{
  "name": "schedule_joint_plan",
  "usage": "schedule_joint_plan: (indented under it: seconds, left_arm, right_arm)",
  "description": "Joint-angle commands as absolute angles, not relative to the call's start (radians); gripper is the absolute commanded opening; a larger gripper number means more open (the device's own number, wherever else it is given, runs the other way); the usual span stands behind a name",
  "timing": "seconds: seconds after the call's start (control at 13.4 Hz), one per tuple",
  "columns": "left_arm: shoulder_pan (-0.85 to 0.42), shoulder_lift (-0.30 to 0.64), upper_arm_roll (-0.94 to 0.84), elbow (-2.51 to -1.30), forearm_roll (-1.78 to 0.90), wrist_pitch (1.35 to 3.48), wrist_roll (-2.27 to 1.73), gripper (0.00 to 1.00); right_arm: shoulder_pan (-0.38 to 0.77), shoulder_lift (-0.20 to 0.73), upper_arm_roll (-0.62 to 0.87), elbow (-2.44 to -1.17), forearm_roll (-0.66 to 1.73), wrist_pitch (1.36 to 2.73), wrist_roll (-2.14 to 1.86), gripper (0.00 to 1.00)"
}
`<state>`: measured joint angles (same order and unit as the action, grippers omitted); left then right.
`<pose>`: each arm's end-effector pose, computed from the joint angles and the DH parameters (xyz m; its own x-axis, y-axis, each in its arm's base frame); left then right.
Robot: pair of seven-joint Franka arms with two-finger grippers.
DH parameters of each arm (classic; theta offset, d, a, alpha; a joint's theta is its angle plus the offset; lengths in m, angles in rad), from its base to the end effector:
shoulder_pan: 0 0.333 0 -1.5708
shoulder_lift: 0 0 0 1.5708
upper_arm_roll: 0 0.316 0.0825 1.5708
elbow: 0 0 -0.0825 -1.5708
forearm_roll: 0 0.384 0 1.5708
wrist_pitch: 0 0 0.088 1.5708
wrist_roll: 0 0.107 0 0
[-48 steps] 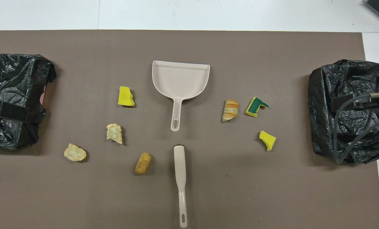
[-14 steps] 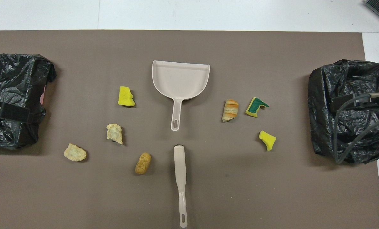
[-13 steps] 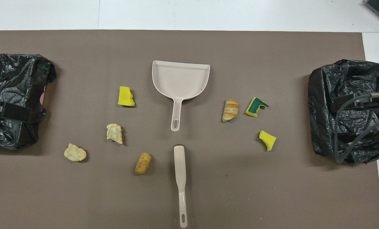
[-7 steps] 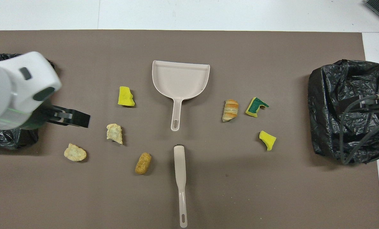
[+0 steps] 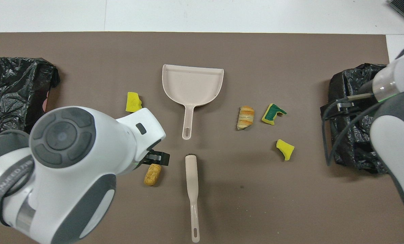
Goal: Sweep and dump trash in bin
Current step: 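Reach the left gripper to the brush while the right gripper reaches the dustpan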
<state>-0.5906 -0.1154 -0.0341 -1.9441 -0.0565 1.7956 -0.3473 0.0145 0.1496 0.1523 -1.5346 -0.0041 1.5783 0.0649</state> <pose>0.4205 -0.3099 0.5285 0.9641 -0.2611 -0.0487 -0.2595 -0.9651 0.0363 0.5882 0.0924 0.5569 0.9893 0.1015 -0.1050 0.1008 -0.9948 -0.0118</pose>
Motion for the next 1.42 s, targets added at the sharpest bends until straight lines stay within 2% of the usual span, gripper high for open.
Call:
schedule_joint_plan:
  seconds: [0.0,0.37,0.52,0.67,0.75,1.2,1.35]
  left_arm:
    - [-0.688,-0.176,-0.015,-2.093,-0.066,1.902,-0.38,1.0]
    - [-0.876,-0.156,-0.015,-2.304,-0.067,2.143,-0.624,1.0]
    - [-0.932,-0.127,-0.015,-2.322,-0.066,2.166,-0.66,1.0]
    - [-0.966,-0.123,-0.017,-2.37,-0.067,2.233,-0.661,1.0]
    - [-0.971,-0.126,-0.018,-2.391,-0.081,2.253,-0.676,0.95]
    - [-1.0,-0.112,-0.018,-2.41,-0.104,2.275,-0.673,0.93]
    - [-1.0,-0.112,-0.018,-2.411,-0.12,2.273,-0.669,0.87]
  right_arm:
    - [0.086,0.262,0.153,-1.431,0.014,1.597,0.161,1.0]
    - [0.175,0.382,0.181,-1.413,0.135,1.773,0.331,1.0]
    - [0.19,0.419,0.181,-1.413,0.254,1.866,0.46,1.0]
    - [0.242,0.457,0.181,-1.411,0.27,1.934,0.504,1.0]
    - [0.265,0.474,0.181,-1.41,0.267,1.963,0.552,1.0]
    - [0.399,0.586,0.17,-1.359,0.144,2.04,0.683,1.0]
    - [0.422,0.6,0.17,-1.367,0.106,2.052,0.687,1.0]
